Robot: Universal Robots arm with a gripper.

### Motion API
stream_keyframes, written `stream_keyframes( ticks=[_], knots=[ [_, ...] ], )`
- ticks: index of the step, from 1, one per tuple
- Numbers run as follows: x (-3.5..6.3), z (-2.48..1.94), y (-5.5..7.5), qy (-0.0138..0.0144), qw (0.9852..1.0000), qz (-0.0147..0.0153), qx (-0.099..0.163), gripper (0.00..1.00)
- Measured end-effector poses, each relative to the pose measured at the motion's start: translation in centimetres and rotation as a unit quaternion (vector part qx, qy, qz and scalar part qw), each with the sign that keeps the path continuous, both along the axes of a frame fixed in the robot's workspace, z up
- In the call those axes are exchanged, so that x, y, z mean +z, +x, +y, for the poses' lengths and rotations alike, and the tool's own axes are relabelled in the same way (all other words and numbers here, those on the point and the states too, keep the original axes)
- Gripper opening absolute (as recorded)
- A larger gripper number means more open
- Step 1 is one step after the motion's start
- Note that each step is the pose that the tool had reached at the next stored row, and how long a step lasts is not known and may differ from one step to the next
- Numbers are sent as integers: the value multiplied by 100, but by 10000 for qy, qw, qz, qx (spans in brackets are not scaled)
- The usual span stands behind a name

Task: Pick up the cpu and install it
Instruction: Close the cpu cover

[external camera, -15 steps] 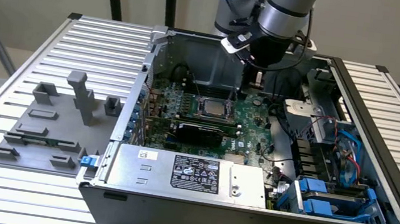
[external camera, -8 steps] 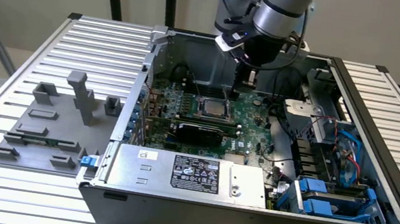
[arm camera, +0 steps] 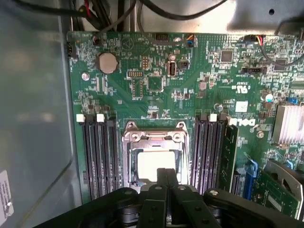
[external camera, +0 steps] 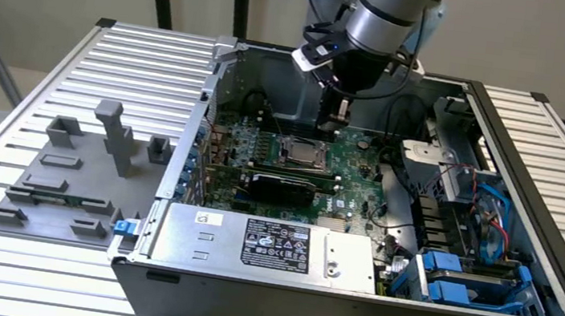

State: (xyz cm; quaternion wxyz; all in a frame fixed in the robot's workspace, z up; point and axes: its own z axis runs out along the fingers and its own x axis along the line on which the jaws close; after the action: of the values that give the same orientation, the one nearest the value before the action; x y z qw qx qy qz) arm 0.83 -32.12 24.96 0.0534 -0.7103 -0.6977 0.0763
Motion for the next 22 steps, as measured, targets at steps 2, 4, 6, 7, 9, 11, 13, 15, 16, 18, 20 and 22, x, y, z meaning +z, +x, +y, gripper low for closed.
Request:
stream_keyframes(
  ticks=[2, 4, 6, 7, 9, 11, 13, 15, 16, 18, 20, 22],
  knots=[
    [-13, 0, -48, 0, 10000, 26, 10, 11],
    [-27, 0, -101, 0, 10000, 47, 18, 11],
    [-43, 0, -162, -1, 10000, 65, 23, 11],
    [-51, 0, -194, -1, 10000, 73, 25, 11],
    [-70, 0, -261, 0, 10000, 89, 29, 11],
    [-90, 0, -328, 0, 9999, 102, 34, 11],
    [-119, 0, -395, 0, 9999, 110, 37, 11],
    [-154, 0, -437, 0, 9999, 111, 38, 11],
    [-174, 0, -454, 0, 9999, 110, 38, 11],
    [-210, 0, -466, 0, 9999, 111, 38, 11],
    [-247, 0, -465, 0, 9999, 110, 39, 11],
    [-283, 1, -465, 0, 9999, 110, 39, 11]
  ],
)
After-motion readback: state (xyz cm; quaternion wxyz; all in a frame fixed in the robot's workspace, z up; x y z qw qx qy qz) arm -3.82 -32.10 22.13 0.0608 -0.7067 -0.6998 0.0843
